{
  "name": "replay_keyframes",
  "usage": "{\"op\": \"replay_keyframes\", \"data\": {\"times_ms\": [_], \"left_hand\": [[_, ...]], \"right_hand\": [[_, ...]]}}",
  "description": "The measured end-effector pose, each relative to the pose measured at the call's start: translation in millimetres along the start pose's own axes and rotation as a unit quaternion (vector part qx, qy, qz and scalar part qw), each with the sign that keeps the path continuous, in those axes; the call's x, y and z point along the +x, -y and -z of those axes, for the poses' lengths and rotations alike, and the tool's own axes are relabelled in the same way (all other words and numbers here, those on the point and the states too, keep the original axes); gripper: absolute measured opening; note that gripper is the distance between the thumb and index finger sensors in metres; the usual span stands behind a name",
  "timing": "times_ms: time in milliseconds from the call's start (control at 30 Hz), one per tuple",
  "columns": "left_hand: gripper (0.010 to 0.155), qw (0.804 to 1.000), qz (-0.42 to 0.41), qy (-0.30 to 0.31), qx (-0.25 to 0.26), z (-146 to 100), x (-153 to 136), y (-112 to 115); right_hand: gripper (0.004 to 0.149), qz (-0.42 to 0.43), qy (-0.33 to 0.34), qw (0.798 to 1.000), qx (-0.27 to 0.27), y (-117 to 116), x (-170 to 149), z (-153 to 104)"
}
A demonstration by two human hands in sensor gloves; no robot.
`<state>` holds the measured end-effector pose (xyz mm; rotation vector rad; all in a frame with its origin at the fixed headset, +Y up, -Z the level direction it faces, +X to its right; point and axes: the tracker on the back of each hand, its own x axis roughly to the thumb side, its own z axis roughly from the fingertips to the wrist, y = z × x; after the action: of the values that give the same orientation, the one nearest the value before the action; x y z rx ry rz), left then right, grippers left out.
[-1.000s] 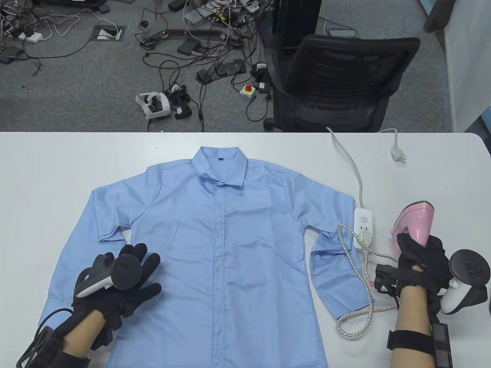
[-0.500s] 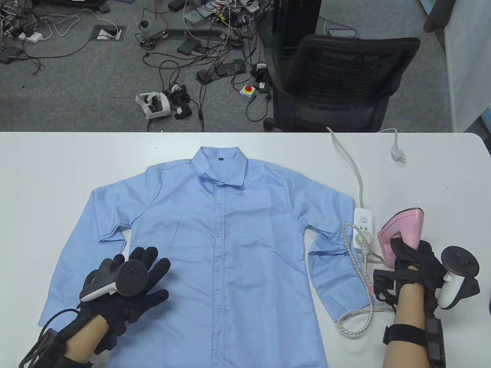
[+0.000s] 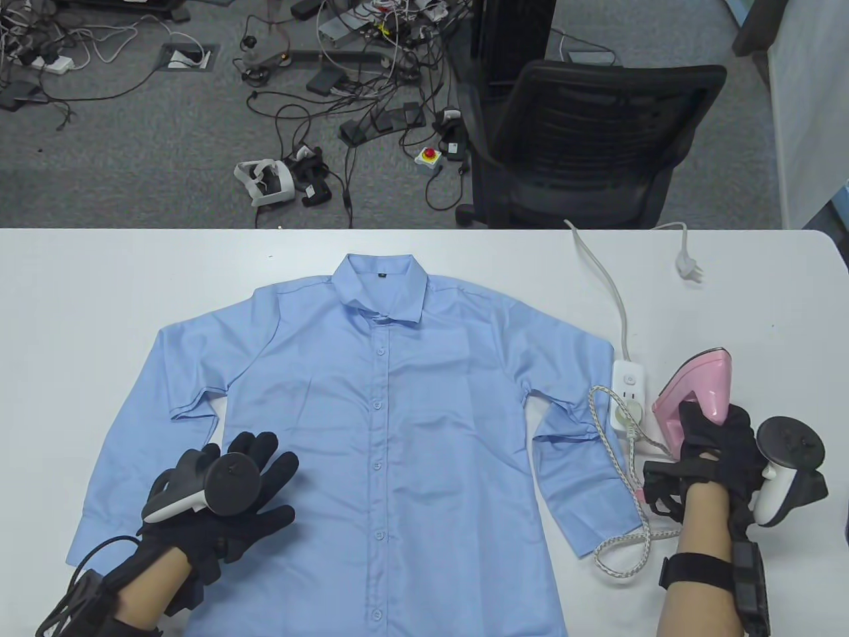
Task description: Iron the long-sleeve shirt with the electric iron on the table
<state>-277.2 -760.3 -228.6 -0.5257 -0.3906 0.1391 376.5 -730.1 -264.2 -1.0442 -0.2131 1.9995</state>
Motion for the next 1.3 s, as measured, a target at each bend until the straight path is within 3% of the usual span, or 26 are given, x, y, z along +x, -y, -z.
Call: {"op": "replay_keyframes", "data": {"times_ms": [300,767,833,900,967,1100,1300], "left_hand": [[0.074,1.0,0.006,-0.003,-0.008,1,1,2],[0.074,1.0,0.006,-0.007,-0.019,1,2,2],[0.074,1.0,0.004,-0.006,-0.018,1,2,1],[0.074,1.0,0.002,-0.006,-0.012,0,1,0],[0.074,1.0,0.003,-0.008,-0.006,-1,0,-2],[0.074,1.0,0.006,-0.018,0.016,-3,-1,-5],[0.074,0.998,0.007,-0.031,0.045,-6,-1,-8]], "right_hand": [[0.041,-0.02,-0.018,0.999,0.048,-14,2,10],[0.042,-0.069,-0.04,0.996,0.044,-22,2,5],[0.049,-0.073,-0.05,0.995,0.042,-21,3,1],[0.075,-0.077,-0.051,0.995,0.042,-20,5,-2],[0.084,-0.073,-0.035,0.996,0.039,-17,10,-7],[0.091,-0.116,0.039,0.992,-0.017,-2,44,-34],[0.095,-0.203,0.189,0.96,-0.035,-6,102,-83]]}}
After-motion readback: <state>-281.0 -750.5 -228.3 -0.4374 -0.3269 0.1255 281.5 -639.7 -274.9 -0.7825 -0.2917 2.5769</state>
